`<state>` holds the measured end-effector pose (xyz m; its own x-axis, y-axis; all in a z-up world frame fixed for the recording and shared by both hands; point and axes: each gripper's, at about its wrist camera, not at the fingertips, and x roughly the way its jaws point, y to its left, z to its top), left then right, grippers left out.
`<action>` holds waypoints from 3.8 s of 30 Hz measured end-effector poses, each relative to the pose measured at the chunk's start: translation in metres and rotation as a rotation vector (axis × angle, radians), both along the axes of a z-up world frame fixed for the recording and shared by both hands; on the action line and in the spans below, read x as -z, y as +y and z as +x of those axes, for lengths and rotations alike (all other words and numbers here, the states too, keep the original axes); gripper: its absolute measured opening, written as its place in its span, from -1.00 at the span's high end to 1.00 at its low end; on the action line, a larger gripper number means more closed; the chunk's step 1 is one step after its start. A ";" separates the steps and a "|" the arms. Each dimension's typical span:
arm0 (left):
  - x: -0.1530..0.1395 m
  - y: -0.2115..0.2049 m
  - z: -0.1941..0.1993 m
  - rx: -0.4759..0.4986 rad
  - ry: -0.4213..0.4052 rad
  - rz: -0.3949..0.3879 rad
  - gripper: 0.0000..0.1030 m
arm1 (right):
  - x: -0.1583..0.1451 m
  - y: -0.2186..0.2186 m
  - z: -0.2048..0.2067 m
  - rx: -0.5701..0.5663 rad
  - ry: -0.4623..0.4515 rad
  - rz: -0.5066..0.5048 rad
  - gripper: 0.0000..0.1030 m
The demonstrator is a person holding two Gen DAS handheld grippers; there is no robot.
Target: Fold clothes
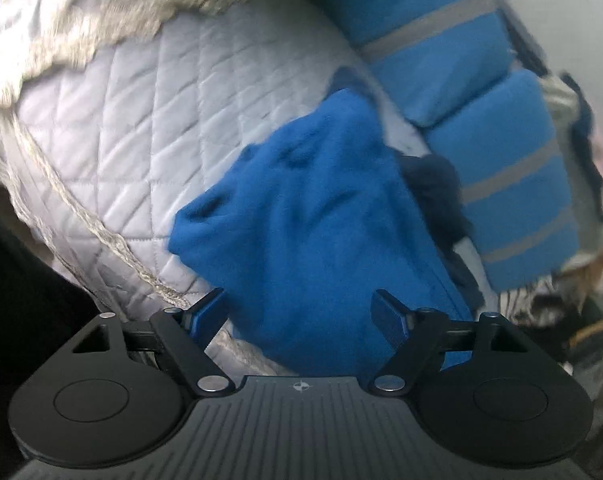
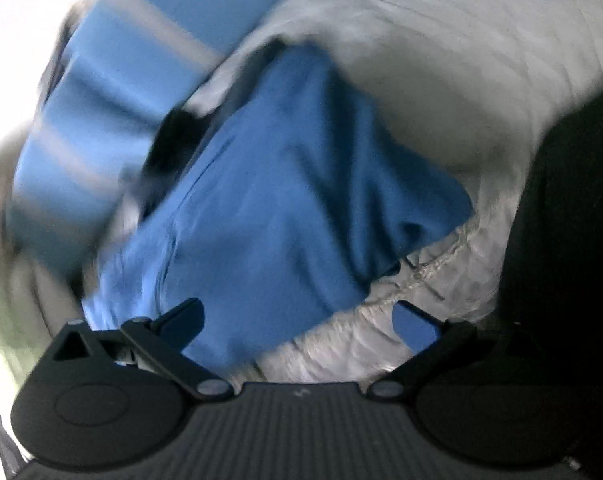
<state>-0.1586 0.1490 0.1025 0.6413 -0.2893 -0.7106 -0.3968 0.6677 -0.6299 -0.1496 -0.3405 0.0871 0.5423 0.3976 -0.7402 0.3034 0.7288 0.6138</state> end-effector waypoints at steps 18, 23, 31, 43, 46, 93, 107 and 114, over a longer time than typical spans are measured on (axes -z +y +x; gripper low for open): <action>0.027 0.008 0.139 0.396 -0.262 0.527 -0.52 | -0.006 -0.060 0.127 0.089 -0.481 -0.140 -0.99; 0.043 0.009 0.165 0.519 -0.316 0.580 -0.52 | 0.003 -0.056 0.153 0.077 -0.567 -0.227 -0.99; 0.047 0.016 0.162 0.700 -0.449 0.593 -0.52 | 0.027 -0.068 0.166 0.073 -0.472 -0.126 -0.99; 0.035 0.022 0.141 0.796 -0.580 0.548 -0.48 | 0.050 -0.075 0.181 0.122 -0.341 0.078 -0.99; 0.030 0.026 0.138 0.798 -0.606 0.542 -0.25 | 0.049 -0.074 0.181 0.121 -0.340 0.074 -0.99; 0.052 0.014 0.182 0.524 -0.346 0.707 0.63 | 0.048 -0.098 0.168 0.099 -0.249 -0.036 -0.99; 0.053 0.017 0.183 0.500 -0.325 0.688 0.63 | 0.069 -0.098 0.173 0.075 -0.198 0.129 0.74; 0.019 0.029 0.152 0.393 -0.541 0.632 0.64 | 0.025 -0.083 0.160 0.020 -0.472 0.003 0.78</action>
<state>-0.0066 0.1783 0.0834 0.8701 -0.2170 -0.4425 0.1742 0.9753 -0.1357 0.0101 -0.4233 0.0620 0.8267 0.3858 -0.4095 0.0041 0.7237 0.6901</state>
